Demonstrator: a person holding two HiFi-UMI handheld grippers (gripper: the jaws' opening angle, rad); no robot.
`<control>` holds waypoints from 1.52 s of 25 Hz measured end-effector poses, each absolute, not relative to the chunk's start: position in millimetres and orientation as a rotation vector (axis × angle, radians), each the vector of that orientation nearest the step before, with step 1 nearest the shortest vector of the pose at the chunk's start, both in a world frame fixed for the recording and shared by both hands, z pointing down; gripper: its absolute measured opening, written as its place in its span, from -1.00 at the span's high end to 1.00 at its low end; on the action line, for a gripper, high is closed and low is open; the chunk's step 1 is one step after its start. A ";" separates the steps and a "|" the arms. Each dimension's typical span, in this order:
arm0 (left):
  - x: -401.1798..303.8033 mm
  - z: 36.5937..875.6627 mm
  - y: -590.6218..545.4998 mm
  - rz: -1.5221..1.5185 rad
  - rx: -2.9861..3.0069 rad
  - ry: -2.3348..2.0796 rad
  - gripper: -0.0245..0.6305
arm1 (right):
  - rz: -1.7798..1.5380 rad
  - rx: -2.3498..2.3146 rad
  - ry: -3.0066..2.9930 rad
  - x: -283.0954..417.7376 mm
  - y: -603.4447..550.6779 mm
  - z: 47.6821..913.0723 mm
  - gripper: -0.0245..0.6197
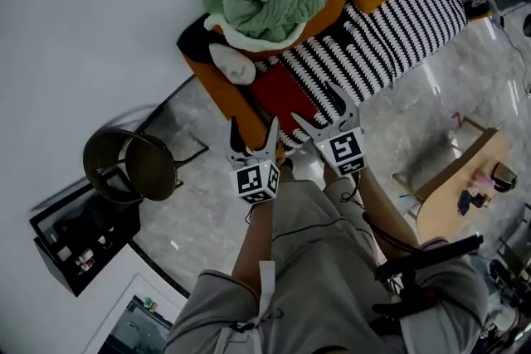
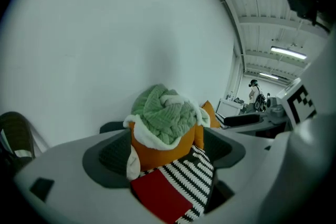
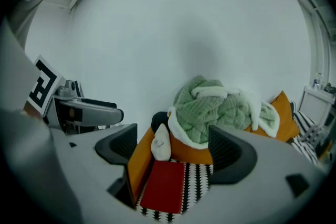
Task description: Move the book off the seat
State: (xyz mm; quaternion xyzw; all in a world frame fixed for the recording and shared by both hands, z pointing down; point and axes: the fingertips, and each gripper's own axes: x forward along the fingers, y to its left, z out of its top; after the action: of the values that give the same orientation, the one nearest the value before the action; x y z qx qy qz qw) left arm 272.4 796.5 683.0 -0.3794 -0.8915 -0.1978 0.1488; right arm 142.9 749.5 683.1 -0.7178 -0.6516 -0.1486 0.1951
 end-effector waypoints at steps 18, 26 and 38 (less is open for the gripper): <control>281.7 984.3 762.2 -0.887 -1.171 -2.224 -0.36 | -0.494 -2.016 -1.507 157.2 744.7 965.7 -0.33; 281.3 1085.0 740.3 -1.042 -1.248 -2.040 -0.36 | -0.518 -1.913 -1.385 152.6 728.8 1074.8 -0.33; 270.7 1128.2 724.7 -1.335 -1.202 -2.031 -0.22 | -0.543 -1.831 -1.094 180.1 702.5 1128.8 -0.33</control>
State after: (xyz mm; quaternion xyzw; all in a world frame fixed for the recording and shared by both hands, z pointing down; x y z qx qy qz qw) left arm 270.7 724.7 1128.2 -0.4330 -0.7318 -0.4810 0.2137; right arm 180.1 702.5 1128.8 -0.7416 -0.4431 -0.2201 0.4530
